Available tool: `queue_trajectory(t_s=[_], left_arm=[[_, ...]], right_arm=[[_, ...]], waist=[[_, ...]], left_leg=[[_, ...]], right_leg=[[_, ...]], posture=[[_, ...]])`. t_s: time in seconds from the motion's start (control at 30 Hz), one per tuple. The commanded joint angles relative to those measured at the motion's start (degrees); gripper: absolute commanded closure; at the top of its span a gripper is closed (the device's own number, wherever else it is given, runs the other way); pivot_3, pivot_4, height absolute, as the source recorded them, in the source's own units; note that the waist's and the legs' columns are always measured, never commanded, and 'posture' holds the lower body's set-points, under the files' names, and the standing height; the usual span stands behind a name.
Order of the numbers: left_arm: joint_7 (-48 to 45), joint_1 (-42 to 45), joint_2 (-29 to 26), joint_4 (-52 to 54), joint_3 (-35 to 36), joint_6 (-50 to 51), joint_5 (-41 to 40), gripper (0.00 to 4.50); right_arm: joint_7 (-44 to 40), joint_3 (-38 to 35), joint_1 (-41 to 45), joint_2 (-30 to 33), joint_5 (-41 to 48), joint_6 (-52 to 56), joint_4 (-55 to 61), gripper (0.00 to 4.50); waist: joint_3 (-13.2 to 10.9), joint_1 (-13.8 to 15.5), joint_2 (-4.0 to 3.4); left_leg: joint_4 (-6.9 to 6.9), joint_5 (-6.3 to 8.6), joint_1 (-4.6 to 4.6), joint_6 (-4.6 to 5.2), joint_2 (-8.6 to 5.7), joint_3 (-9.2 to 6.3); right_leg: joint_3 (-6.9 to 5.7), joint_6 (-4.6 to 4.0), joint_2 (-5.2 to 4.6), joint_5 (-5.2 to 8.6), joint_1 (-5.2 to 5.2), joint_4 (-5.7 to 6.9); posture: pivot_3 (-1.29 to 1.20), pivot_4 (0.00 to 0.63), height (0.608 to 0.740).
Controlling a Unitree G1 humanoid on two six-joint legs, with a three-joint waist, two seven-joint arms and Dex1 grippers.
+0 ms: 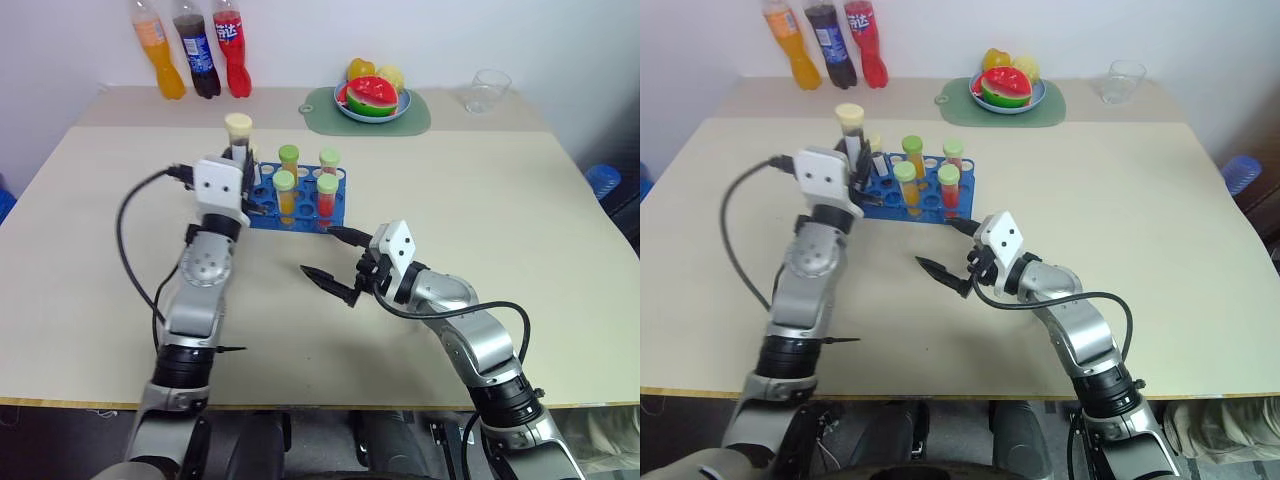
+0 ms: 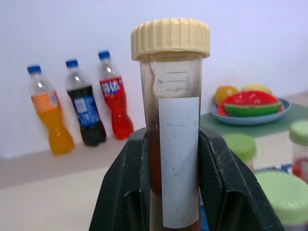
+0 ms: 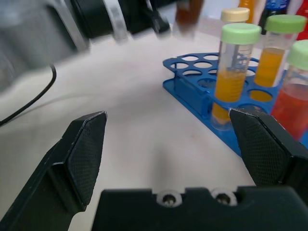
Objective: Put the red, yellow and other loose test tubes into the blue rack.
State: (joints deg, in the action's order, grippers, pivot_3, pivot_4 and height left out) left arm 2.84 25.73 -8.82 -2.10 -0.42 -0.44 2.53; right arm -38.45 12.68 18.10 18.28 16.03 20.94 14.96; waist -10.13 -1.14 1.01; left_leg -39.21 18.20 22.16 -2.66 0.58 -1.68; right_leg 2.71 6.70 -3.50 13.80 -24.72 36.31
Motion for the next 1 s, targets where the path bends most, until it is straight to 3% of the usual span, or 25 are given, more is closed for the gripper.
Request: queue_trajectory(t_s=[0.03,0.67,0.97,1.0], left_arm=[[1.5,1.3,0.8,-3.7,1.7,-5.0,0.3,3.73],[0.2,7.8,2.5,-22.5,3.0,-13.9,-0.5,3.73],[-0.1,6.8,2.5,-24.8,3.5,-18.1,-1.1,3.73],[-0.3,6.4,2.6,-24.6,3.7,-18.3,-1.6,2.72]], right_arm=[[0.0,-1.0,0.1,0.3,0.6,0.0,2.3,0.0],[1.3,-1.2,-1.0,0.3,0.9,1.0,3.8,0.0],[1.4,-1.4,-1.1,0.4,0.9,1.2,4.1,0.0],[1.4,-1.4,-1.1,0.4,0.9,1.3,4.1,0.0]], waist=[[0.0,0.2,0.0],[0.0,0.5,0.0],[0.0,0.4,0.0],[0.0,0.4,0.0]], left_leg=[[0.0,0.0,0.0,0.0,0.0,-0.01],[0.0,0.01,-0.01,0.02,-0.02,-0.02],[0.0,0.01,-0.04,0.02,-0.02,-0.03],[0.0,0.01,-0.04,0.02,-0.02,-0.03]], right_leg=[[0.0,0.0,0.0,0.0,0.0,0.01],[-0.03,0.0,-0.01,0.0,0.09,-0.07],[-0.03,0.0,-0.01,0.0,0.11,-0.06],[-0.03,0.0,-0.01,0.0,0.11,-0.06]], posture=[[0.0,0.15,0.734],[0.0,0.15,0.734],[0.0,0.15,0.734],[0.0,0.15,0.734]])
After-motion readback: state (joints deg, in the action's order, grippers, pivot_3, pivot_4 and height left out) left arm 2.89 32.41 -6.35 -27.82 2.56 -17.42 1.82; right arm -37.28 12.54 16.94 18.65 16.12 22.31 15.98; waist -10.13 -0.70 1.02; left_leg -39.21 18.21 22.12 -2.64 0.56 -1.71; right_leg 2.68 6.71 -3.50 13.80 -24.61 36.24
